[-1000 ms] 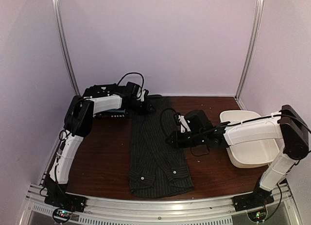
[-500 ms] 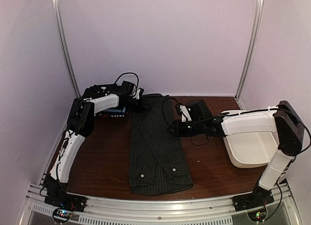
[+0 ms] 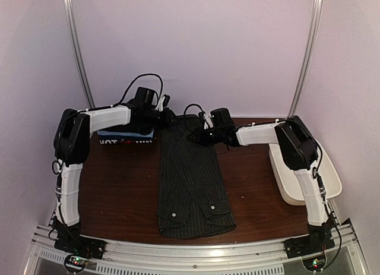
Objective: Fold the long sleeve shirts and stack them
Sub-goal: Fold the 1/3-folded shirt at the center of the board.
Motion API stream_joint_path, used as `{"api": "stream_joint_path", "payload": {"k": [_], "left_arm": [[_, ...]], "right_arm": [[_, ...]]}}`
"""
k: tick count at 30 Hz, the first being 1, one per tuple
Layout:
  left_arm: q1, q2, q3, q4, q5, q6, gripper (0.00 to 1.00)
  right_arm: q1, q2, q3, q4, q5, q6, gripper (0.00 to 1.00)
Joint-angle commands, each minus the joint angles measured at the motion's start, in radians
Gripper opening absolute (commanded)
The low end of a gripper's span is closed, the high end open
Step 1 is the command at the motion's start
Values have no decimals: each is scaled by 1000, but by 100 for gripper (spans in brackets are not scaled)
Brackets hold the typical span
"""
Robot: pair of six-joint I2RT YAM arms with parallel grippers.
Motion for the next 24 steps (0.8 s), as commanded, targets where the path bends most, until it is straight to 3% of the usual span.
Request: {"api": "stream_joint_path", "payload": {"k": [1, 5, 12, 24], "left_arm": [[-27, 66, -84, 44, 8, -7, 25], [-30, 106, -114, 73, 3, -27, 24], [-30, 170, -92, 35, -72, -35, 23], [-22, 272, 54, -131, -204, -12, 20]], "right_arm": [[-28, 146, 176, 16, -57, 83, 22], [-48, 238, 250, 20, -40, 165, 20], [-80, 227, 212, 11, 50, 250, 20], [-131, 277, 292, 37, -12, 369, 21]]}}
